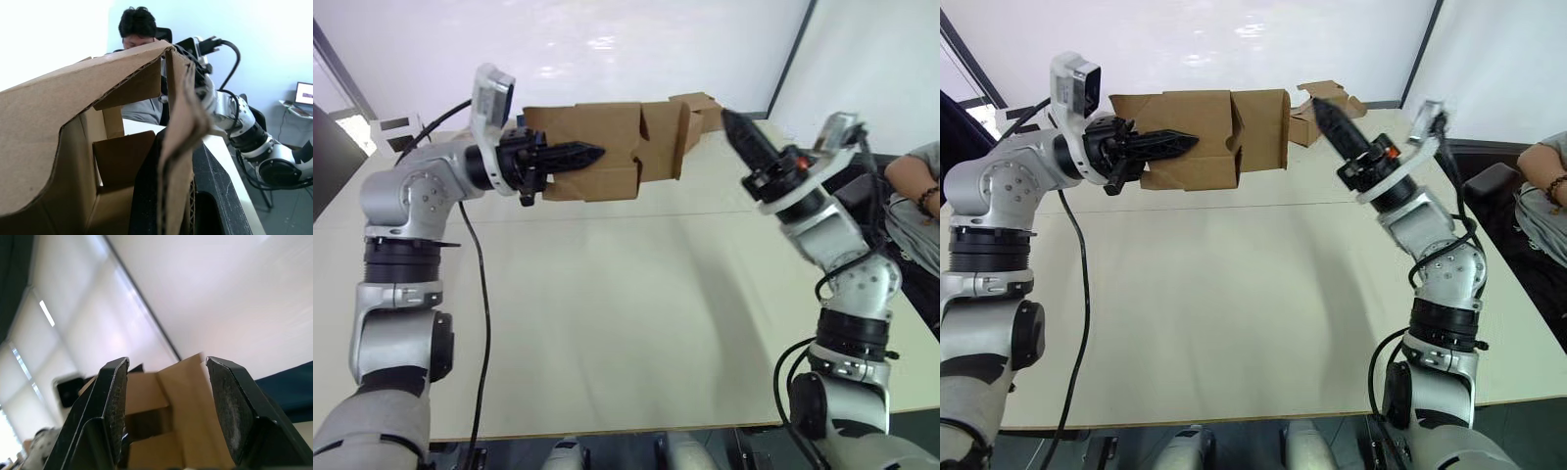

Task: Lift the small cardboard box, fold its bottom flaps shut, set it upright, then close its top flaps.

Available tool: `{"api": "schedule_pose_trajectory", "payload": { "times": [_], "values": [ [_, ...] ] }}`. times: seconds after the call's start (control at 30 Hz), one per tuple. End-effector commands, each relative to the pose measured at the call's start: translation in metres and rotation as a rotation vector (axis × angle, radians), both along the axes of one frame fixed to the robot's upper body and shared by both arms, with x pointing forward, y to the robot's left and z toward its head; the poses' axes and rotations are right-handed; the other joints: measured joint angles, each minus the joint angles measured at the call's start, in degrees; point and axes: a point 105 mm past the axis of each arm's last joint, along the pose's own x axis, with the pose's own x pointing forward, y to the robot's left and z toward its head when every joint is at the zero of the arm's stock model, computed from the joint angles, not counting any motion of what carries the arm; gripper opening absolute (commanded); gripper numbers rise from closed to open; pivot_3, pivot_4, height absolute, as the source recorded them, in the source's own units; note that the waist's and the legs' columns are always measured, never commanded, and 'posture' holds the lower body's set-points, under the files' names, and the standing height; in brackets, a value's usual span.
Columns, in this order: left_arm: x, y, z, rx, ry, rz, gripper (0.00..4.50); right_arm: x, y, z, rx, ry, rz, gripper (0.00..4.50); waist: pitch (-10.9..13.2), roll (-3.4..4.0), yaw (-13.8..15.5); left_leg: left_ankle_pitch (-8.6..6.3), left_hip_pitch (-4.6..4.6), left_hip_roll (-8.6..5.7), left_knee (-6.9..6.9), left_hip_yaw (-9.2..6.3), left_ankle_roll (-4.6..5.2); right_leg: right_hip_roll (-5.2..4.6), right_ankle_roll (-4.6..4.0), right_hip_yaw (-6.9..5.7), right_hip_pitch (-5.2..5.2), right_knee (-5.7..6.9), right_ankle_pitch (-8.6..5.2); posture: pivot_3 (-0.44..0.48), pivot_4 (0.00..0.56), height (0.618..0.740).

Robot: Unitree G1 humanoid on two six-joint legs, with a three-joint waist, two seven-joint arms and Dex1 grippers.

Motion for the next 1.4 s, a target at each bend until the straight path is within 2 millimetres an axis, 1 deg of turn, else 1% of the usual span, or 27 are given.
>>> {"api": "schedule_pose_trajectory", "payload": {
  "times": [0.03,0.07,0.1,0.17,0.23,0.27,0.3,0.37,0.4,0.43,0.47,0.5,0.57,0.63,0.77,0.87,0.97,1.2,1.4],
  "values": [
    [-0.009,0.001,0.018,-0.022,-0.068,-0.021,0.0,0.014,-0.005,0.005,0.021,-0.005,-0.067,2.08,0.0,0.01,-0.1,0.0,0.0,0.0,0.0,0.0,0.0,0.0,0.0,0.0,-0.01,0.01,0.0,0.0,0.15,0.74],
    [-0.01,0.001,0.018,-0.022,-0.068,-0.023,0.0,0.02,-0.004,0.002,0.014,0.01,-0.084,1.8,0.0,0.01,-0.1,0.0,0.0,0.01,-0.01,0.0,0.0,0.01,0.0,0.0,-0.01,0.01,0.0,0.0,0.15,0.74],
    [-0.01,0.0,0.018,-0.022,-0.069,-0.024,0.0,0.029,-0.003,-0.002,-0.001,0.029,-0.125,1.42,0.0,0.01,-0.1,0.0,0.0,0.0,0.0,0.0,-0.01,0.01,0.0,0.0,-0.02,0.02,0.0,0.0,0.15,0.74],
    [-0.01,0.0,0.018,-0.021,-0.07,-0.025,0.0,0.045,-0.001,-0.007,-0.035,0.055,-0.213,1.42,0.0,0.01,-0.1,0.02,0.0,0.0,0.0,0.0,-0.04,0.0,0.0,0.0,-0.02,0.01,0.0,0.0,0.15,0.74],
    [-0.01,-0.001,0.018,-0.02,-0.071,-0.025,0.0,0.056,0.004,-0.01,-0.062,0.071,-0.237,1.42,0.0,0.01,-0.1,0.05,0.0,0.0,0.0,0.01,-0.09,0.0,0.0,0.0,-0.02,0.01,0.0,0.0,0.15,0.74],
    [-0.01,-0.001,0.018,-0.021,-0.071,-0.025,0.0,0.057,0.009,-0.011,-0.071,0.066,-0.221,2.01,0.0,0.01,-0.1,0.07,0.0,0.0,-0.01,0.01,-0.12,0.0,0.0,0.0,-0.02,0.01,0.0,0.0,0.15,0.74],
    [-0.01,-0.001,0.019,-0.021,-0.072,-0.025,0.0,0.057,0.013,-0.01,-0.076,0.057,-0.199,2.24,0.0,0.02,0.0,0.11,0.0,0.0,-0.01,0.01,-0.2,0.0,0.0,0.0,-0.03,0.01,0.0,0.0,0.15,0.74],
    [-0.011,-0.001,0.019,-0.02,-0.072,-0.026,0.0,0.057,0.019,-0.008,-0.072,0.046,-0.181,3.09,0.0,0.02,0.1,0.14,-0.02,0.0,-0.01,0.02,-0.26,-0.01,0.0,0.0,-0.02,0.0,0.0,0.0,0.15,0.74],
    [-0.011,-0.001,0.019,-0.02,-0.072,-0.026,0.0,0.059,0.021,-0.008,-0.073,0.05,-0.184,3.32,0.0,0.02,0.1,0.15,-0.02,-0.01,0.0,0.01,-0.27,-0.02,0.0,0.0,-0.02,0.0,0.0,0.0,0.15,0.74],
    [-0.011,-0.001,0.018,-0.018,-0.072,-0.025,0.0,0.059,0.024,-0.009,-0.076,0.054,-0.178,3.83,0.0,0.02,0.1,0.15,-0.02,-0.01,0.0,0.01,-0.27,-0.02,0.0,0.0,-0.02,0.01,0.0,0.0,0.15,0.74],
    [-0.011,-0.001,0.018,-0.018,-0.072,-0.024,0.0,0.057,0.029,-0.009,-0.076,0.052,-0.142,4.17,0.0,0.02,0.1,0.15,-0.02,-0.01,0.0,0.01,-0.28,-0.02,0.0,0.0,-0.02,0.01,0.0,0.0,0.15,0.74],
    [-0.011,0.0,0.018,-0.018,-0.072,-0.022,0.0,0.05,0.036,-0.009,-0.069,0.041,-0.077,4.48,0.0,0.02,0.1,0.15,-0.02,-0.01,0.0,0.01,-0.28,-0.02,0.0,0.0,-0.02,0.01,0.0,0.0,0.15,0.74],
    [-0.011,0.001,0.018,-0.018,-0.07,-0.019,0.0,0.032,0.046,-0.007,-0.036,0.011,0.049,4.48,0.0,0.02,0.1,0.15,-0.02,0.0,0.0,0.01,-0.28,-0.02,0.0,0.0,-0.02,0.01,0.0,0.0,0.15,0.74],
    [-0.011,0.001,0.018,-0.019,-0.068,-0.015,0.0,0.018,0.05,-0.006,0.002,0.0,0.13,4.48,0.0,0.02,0.0,0.15,-0.02,0.0,-0.01,0.01,-0.28,-0.02,0.0,0.0,-0.02,0.0,0.0,0.0,0.15,0.74],
    [-0.011,0.002,0.017,-0.021,-0.064,-0.012,0.0,0.002,0.058,-0.01,0.031,0.008,0.201,4.48,0.0,0.02,0.1,0.15,-0.02,0.0,0.01,0.0,-0.28,-0.02,0.0,0.0,-0.02,0.02,0.0,0.0,0.15,0.74],
    [-0.009,0.001,0.016,-0.024,-0.061,-0.013,0.0,-0.003,0.068,-0.012,0.036,0.015,0.218,4.48,0.0,0.02,0.1,0.14,-0.02,0.0,0.01,0.0,-0.26,-0.02,0.0,0.0,-0.02,0.02,0.0,0.0,0.15,0.74],
    [-0.008,0.0,0.016,-0.027,-0.061,-0.018,0.0,-0.002,0.073,-0.013,0.048,0.023,0.223,4.48,0.0,0.02,0.1,0.14,-0.02,0.0,0.0,0.0,-0.25,-0.02,0.0,0.0,-0.02,0.02,0.0,0.0,0.15,0.74],
    [-0.008,-0.001,0.017,-0.032,-0.063,-0.021,0.0,-0.005,0.073,-0.012,0.072,0.029,0.229,4.48,0.0,0.02,0.1,0.15,-0.02,0.0,0.0,0.0,-0.27,-0.02,0.0,-0.01,-0.02,0.02,0.0,0.0,0.15,0.74],
    [-0.008,0.0,0.016,-0.035,-0.061,-0.018,0.0,-0.007,0.076,-0.016,0.05,0.04,0.226,4.48,0.0,0.02,0.1,0.14,-0.02,0.0,0.0,0.0,-0.25,-0.02,0.0,0.0,-0.02,0.02,0.0,0.0,0.15,0.74]
  ]
}}
